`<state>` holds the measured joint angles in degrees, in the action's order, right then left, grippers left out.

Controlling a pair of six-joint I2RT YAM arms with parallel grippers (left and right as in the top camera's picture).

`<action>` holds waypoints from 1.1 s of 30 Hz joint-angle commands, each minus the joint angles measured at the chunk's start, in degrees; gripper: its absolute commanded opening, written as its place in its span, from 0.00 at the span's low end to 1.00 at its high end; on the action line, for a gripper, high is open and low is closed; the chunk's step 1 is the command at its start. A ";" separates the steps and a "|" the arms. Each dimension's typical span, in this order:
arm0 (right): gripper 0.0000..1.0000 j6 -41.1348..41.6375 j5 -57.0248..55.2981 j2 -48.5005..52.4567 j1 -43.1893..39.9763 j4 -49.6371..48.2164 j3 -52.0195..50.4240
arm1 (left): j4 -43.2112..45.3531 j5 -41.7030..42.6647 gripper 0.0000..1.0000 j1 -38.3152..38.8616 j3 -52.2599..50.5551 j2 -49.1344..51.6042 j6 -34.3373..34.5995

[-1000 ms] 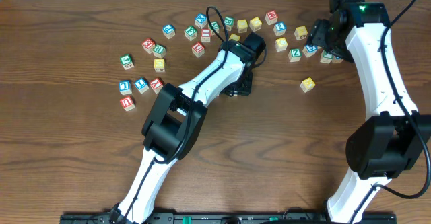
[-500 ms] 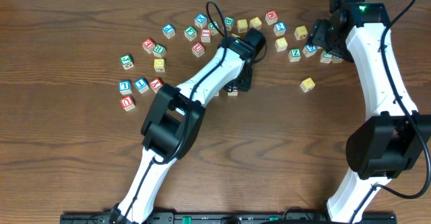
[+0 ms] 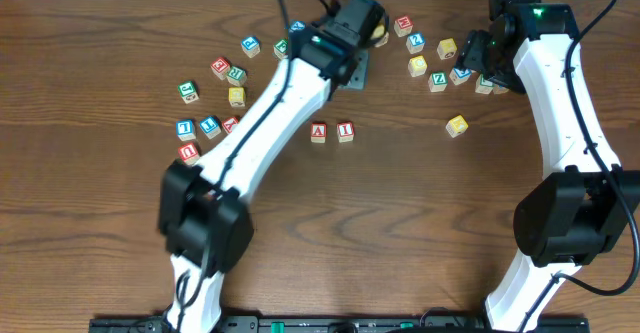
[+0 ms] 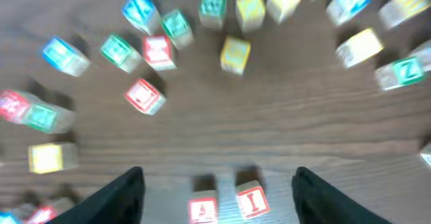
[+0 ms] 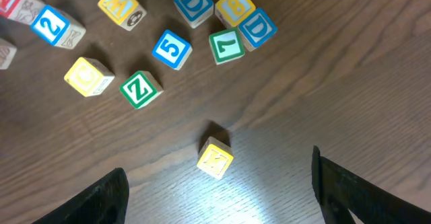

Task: Spell out AI2
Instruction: 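Place the I block right of A, release and raise the left gripper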

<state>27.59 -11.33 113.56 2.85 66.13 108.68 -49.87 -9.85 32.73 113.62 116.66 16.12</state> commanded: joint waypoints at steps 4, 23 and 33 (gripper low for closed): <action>0.83 -8.92 4.70 -0.09 2.97 -2.25 0.52 | -1.68 -2.89 1.00 -0.98 1.27 -6.01 -3.19; 0.80 -17.00 3.80 6.16 7.56 -22.45 5.49 | -6.97 2.99 1.00 -20.44 1.20 -12.50 -2.89; 0.66 -16.98 3.74 18.93 7.32 -32.50 5.49 | -7.67 3.43 1.00 -21.51 0.98 -12.50 -0.76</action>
<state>11.11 -6.50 130.54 10.02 34.83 113.84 -57.12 -7.16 11.31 113.73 104.68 14.31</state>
